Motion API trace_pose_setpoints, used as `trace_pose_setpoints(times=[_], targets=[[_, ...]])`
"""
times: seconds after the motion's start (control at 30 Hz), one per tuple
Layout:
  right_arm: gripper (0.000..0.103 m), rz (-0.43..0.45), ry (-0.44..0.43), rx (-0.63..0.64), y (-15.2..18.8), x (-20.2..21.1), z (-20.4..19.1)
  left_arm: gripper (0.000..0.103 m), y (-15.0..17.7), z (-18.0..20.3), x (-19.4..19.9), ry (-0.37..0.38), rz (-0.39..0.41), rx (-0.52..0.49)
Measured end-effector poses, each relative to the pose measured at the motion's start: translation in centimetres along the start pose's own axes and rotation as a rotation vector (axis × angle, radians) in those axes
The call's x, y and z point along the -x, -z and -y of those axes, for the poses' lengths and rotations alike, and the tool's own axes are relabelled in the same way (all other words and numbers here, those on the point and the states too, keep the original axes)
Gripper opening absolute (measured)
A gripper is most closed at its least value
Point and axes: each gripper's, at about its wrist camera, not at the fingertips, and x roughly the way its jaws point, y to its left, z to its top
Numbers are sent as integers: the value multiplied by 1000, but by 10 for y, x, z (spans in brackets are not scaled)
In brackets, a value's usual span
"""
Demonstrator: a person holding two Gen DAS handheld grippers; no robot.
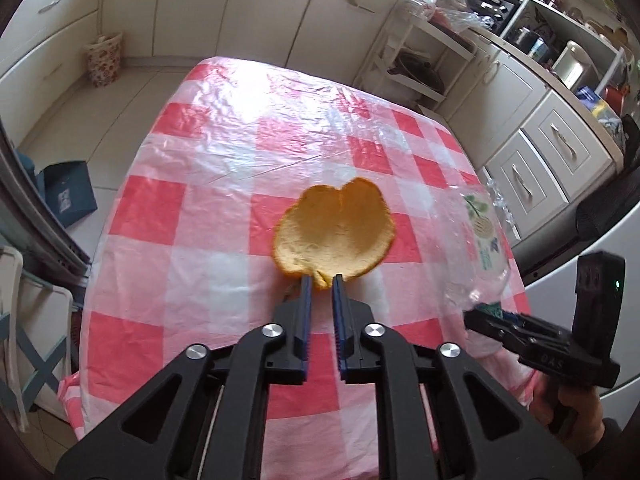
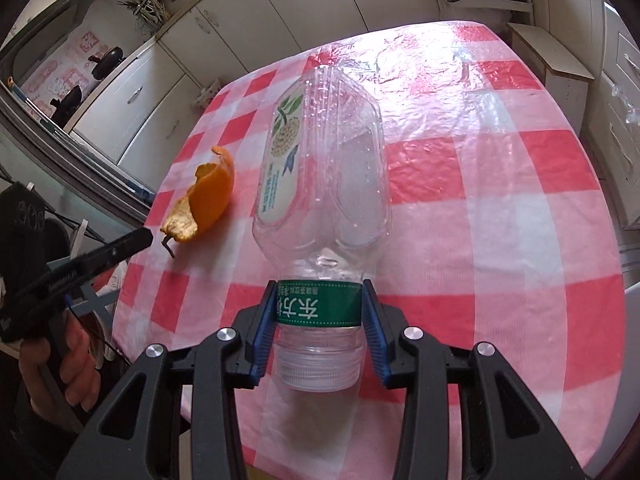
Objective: Collect trash
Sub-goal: 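Grasp the orange peel with the left tool while the right tool grasps the water bottle, then lift the orange peel with the left tool while the right tool lifts the bottle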
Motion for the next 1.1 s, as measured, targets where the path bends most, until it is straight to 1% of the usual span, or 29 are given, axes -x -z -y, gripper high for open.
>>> trace_pose_setpoints(times=[0.03, 0.1, 0.17, 0.23, 0.33, 0.57, 0.6, 0.63, 0.7, 0.73, 0.8, 0.83, 0.87, 1.1], targets=[[43, -6, 0, -2, 1, -1, 1, 24, 0, -5, -2, 1, -3, 18], [46, 3, -6, 7, 2, -3, -2, 33, -2, -12, -7, 1, -5, 44], [49, 8, -1, 20, 1, -3, -5, 36, -4, -14, -11, 3, -5, 53], [51, 11, 2, 28, -1, -6, -8, 43, -8, -13, -16, 3, -3, 55], [53, 15, 8, 41, -6, -10, -11, 47, -15, -12, -22, 6, 0, 63], [53, 10, 26, 42, -20, -17, -7, 48, -31, -3, -46, -5, -24, 68], [53, 9, 32, 46, -20, -17, -7, 46, -31, 0, -51, -8, -36, 64], [51, 6, 39, 55, -21, -18, -7, 35, -30, 2, -54, -11, -43, 57], [47, 3, 60, 81, -18, -16, -8, 22, -27, 9, -59, -22, -61, 28], [44, 0, 76, 97, -17, -16, -9, 21, -25, 12, -59, -18, -65, 15], [41, -7, 91, 117, -16, -16, -10, 19, -21, 17, -56, -24, -60, -2], [41, -12, 87, 119, -15, -15, -10, 14, -19, 19, -52, -26, -56, -12], [41, -17, 84, 121, -13, -14, -10, 11, -16, 19, -48, -25, -55, -15], [41, -91, 64, 184, -2, -9, -13, 10, 16, 14, -10, -23, -43, -26]])
